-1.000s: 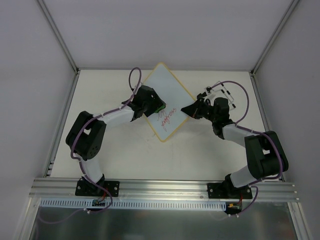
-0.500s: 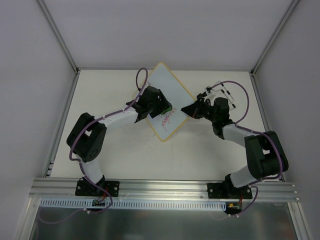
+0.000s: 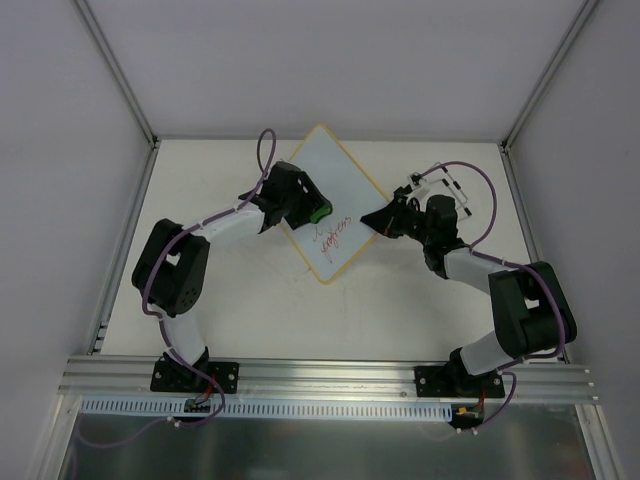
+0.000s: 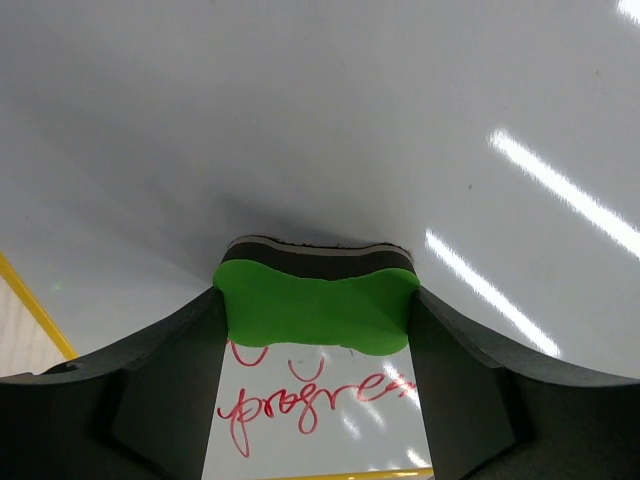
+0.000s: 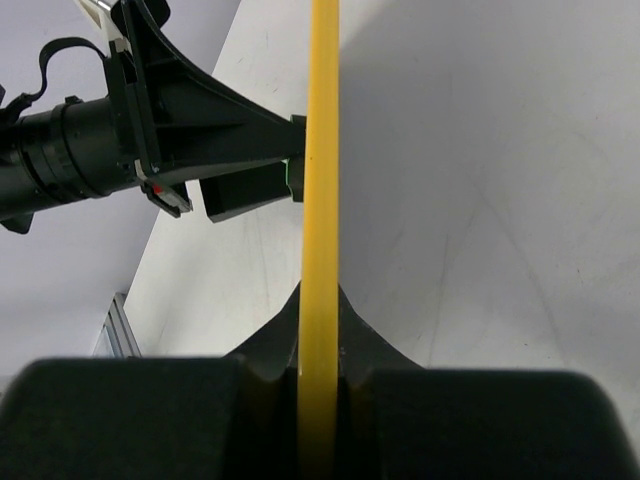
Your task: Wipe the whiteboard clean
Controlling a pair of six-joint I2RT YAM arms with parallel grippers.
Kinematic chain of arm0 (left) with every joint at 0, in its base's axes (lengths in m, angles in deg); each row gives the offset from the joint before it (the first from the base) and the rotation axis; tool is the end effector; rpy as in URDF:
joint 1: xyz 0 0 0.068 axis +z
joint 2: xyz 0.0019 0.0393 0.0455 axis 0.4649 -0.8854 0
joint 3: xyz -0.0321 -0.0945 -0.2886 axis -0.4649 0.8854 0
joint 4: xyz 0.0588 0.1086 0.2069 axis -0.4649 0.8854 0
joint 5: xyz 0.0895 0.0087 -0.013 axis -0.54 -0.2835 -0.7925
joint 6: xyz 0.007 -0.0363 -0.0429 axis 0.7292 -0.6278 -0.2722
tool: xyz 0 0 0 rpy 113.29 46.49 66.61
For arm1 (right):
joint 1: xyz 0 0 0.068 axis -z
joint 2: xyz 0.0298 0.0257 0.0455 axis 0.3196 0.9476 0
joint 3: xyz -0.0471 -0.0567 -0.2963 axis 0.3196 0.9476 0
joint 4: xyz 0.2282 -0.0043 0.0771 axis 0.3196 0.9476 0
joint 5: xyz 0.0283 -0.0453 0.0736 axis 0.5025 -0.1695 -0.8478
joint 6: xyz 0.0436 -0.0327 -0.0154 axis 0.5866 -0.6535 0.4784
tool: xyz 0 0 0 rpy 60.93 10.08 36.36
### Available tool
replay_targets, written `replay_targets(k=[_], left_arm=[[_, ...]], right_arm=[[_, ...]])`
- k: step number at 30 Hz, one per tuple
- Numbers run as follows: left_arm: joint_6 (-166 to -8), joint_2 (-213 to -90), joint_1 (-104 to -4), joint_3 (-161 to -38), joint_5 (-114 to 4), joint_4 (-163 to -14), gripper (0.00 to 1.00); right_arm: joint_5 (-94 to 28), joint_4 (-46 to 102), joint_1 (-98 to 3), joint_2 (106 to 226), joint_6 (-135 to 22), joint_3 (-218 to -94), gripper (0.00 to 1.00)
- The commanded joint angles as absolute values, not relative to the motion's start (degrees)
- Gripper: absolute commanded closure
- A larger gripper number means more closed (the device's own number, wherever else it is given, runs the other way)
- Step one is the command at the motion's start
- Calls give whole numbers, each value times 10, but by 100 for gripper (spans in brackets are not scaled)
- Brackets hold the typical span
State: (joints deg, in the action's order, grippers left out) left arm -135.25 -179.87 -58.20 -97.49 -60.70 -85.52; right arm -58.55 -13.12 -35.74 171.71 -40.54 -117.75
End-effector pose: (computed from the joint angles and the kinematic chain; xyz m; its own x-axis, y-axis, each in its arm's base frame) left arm 0.3471 -0.2065 0.2639 -0.7136 -0.5796 -0.3935 -0.1464 0.6726 -0.7254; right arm 0.2802 0.1089 0.2635 -0.4304 0.2084 -0.8782 -0.6442 0.6107 0.4606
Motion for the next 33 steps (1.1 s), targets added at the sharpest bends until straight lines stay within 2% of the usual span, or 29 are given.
replay_targets(k=[1, 8, 13, 33], left_arm=[[-1329, -1828, -571, -1001, -622, -835, 100], [-1294, -1839, -571, -1051, -601, -824, 100], [-1270, -1834, -606, -1038, -588, -825, 100], [-1314, -1790, -733, -780, -594, -902, 100]], right_arm=[[-731, -116, -410, 1706, -525, -1164, 100], [-734, -116, -410, 1702, -523, -1164, 100], [-733, -116, -409, 1700, -522, -1163, 100], [-729, -116, -409, 1702, -520, -1162, 100]])
